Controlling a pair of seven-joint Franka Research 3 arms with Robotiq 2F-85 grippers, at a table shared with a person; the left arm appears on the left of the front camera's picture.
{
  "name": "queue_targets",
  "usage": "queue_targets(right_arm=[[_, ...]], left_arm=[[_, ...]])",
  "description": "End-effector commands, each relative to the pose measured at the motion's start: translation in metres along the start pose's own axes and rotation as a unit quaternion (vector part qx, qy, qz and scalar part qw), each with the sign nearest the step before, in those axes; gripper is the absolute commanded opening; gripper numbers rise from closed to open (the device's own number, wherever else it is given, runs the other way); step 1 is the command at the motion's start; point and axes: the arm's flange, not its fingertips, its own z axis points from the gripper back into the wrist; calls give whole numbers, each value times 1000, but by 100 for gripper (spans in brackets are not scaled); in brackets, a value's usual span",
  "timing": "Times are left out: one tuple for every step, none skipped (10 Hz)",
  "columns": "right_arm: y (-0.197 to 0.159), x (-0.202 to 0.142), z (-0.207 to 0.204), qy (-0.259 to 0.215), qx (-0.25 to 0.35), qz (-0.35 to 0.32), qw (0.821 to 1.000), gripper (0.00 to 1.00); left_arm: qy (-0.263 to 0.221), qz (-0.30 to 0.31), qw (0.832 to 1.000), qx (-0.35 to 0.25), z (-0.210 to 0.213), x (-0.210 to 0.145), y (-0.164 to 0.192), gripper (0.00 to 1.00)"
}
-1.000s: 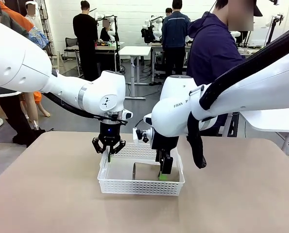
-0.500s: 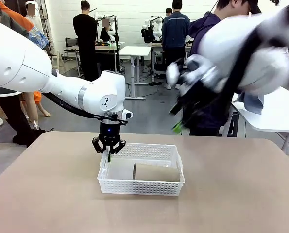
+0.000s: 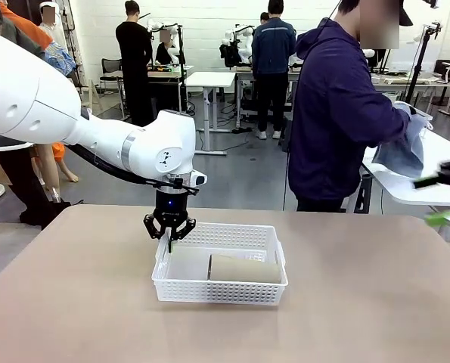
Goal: Clean and organize the cups into the basket.
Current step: Pick up the Organizing basket and move it to the center of the table, then pick up the Reusable plastic cup from the right side of the table and place it inside the Organizing basket.
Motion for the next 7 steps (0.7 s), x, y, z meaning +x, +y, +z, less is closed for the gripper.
queue_targets(right_arm=[[-6, -46, 26, -52, -16, -9, 998, 100], [-1, -66, 42, -65, -23, -14, 998, 100], [0, -87, 55, -82, -32, -25, 996, 100], [0, -99, 62, -90, -33, -27, 995, 100], [-2, -106, 63, -89, -29, -30, 995, 100], [-7, -108, 61, -84, -24, -28, 996, 100], [12, -104, 65, -77, -34, -38, 996, 100]], left_arm=[[0, 0, 1000, 5, -2, 0, -1, 0], [0, 0, 1000, 5, -2, 0, -1, 0], [0, 0, 1000, 5, -2, 0, -1, 0], [0, 0, 1000, 5, -2, 0, -1, 0], [0, 0, 1000, 5, -2, 0, -1, 0], [0, 0, 1000, 5, -2, 0, -1, 0], [0, 0, 1000, 5, -2, 0, -1, 0]])
